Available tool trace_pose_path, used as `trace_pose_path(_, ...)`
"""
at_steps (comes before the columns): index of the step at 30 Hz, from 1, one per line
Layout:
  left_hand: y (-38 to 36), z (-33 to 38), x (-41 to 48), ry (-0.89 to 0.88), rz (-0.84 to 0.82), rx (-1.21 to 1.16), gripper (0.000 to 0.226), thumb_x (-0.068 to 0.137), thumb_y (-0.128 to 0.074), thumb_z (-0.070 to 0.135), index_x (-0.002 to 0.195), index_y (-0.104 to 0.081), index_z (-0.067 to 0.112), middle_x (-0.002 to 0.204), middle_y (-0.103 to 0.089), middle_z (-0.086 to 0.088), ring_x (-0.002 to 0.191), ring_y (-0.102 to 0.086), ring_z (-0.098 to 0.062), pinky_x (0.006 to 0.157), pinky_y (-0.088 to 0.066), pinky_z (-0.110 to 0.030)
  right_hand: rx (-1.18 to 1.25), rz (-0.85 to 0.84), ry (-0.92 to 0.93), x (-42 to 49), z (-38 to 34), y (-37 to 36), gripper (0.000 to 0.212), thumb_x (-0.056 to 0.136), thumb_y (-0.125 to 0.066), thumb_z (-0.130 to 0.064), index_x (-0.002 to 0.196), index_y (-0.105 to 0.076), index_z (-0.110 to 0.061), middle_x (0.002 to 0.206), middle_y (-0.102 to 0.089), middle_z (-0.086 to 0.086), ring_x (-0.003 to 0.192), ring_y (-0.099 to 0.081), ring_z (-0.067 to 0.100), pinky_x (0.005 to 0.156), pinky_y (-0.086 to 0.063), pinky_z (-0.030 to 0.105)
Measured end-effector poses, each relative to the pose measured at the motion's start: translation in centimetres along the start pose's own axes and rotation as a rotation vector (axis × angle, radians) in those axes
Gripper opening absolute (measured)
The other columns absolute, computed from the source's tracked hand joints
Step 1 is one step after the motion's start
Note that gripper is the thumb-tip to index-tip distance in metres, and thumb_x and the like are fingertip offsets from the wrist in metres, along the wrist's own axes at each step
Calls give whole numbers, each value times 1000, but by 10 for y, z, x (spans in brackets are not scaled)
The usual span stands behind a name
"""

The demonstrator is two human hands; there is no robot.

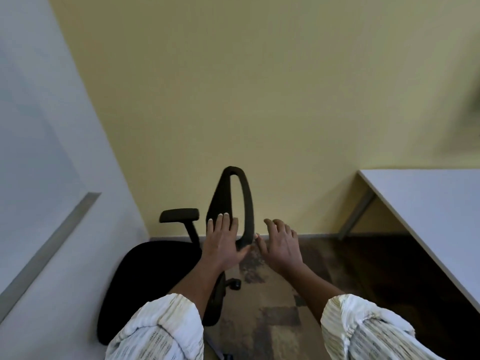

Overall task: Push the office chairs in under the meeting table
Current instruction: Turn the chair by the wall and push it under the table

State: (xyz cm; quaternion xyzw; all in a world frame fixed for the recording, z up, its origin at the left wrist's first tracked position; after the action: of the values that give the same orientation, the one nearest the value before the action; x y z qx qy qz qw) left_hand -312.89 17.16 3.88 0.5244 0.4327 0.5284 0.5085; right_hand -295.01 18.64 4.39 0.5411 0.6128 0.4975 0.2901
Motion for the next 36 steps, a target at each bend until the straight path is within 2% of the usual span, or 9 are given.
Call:
trace_pose_path(5,-6,-8,0,105,-80,-164,89,83,-52,67,151,-26,17,161,-25,-17,149,-20,-34,121,-16,-53,-17,-42,174,44,-47,-14,55,100,-31,-61,134,-50,-22,136,-54,5,125,-49,25,104,-39,45)
trace_pose_path(9,-13,-3,19,315,-163,-384,94,79,-57,62,152,-23,14,154,-27,-21,139,-32,-38,115,-31,-50,-46,-113,298,82,-60,-26,54,101,-30,-60,115,-65,-20,123,-61,2,116,-54,24,95,-43,42)
trace_pose_path(11,-13,2,29,390,-170,-405,96,81,-55,63,153,-18,13,151,-29,-23,134,-36,-41,111,-36,-51,-81,-146,353,98,-57,-26,56,102,-30,-59,112,-68,-20,131,-60,2,124,-51,24,99,-41,42)
trace_pose_path(14,-19,5,45,471,-157,-409,96,85,-59,59,154,-15,10,147,-33,-23,130,-39,-41,107,-39,-51,-162,-247,458,129,-49,-25,59,103,-27,-58,117,-70,-22,148,-51,3,141,-37,25,108,-34,43)
trace_pose_path(16,-20,5,52,472,-132,-399,93,82,-59,60,152,-21,10,141,-38,-20,124,-43,-38,103,-42,-49,-224,-279,539,146,-46,-25,68,101,-19,-63,118,-70,-22,151,-49,3,145,-32,26,110,-32,44)
trace_pose_path(19,-20,8,68,467,-123,-428,84,78,-58,55,146,-33,12,133,-43,-17,118,-44,-36,99,-43,-47,-231,-248,659,170,-34,-28,79,96,-6,-63,114,-71,-22,143,-55,3,143,-35,26,109,-32,45)
trace_pose_path(26,-23,25,106,524,-113,-423,79,75,-62,42,143,-36,11,129,-43,-16,116,-44,-35,97,-45,-46,-173,-188,808,209,-4,-37,65,103,-15,-53,102,-71,-20,118,-65,1,129,-48,28,105,-36,48)
trace_pose_path(31,-27,56,123,517,-90,-449,79,70,-62,41,140,-39,13,125,-45,-14,112,-45,-35,93,-45,-45,-157,-150,854,221,35,-31,60,105,-18,-51,104,-71,-23,118,-65,-2,128,-47,24,107,-34,46)
trace_pose_path(36,-35,108,121,463,-120,-455,72,71,-64,39,135,-42,15,124,-46,-13,111,-46,-33,94,-45,-43,-134,-149,790,200,90,-21,52,106,-23,-49,107,-70,-26,122,-64,-6,131,-44,22,110,-31,43)
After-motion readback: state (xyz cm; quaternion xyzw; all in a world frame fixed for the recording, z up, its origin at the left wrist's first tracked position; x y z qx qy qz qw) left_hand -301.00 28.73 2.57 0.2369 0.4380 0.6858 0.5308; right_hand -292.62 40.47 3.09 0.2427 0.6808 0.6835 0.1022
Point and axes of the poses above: each hand's wrist, its own x-axis towards the middle knuckle, its own y-axis out of the back of the hand, z = x × y, the point moved 2 cm from there along x, towards the middle knuckle
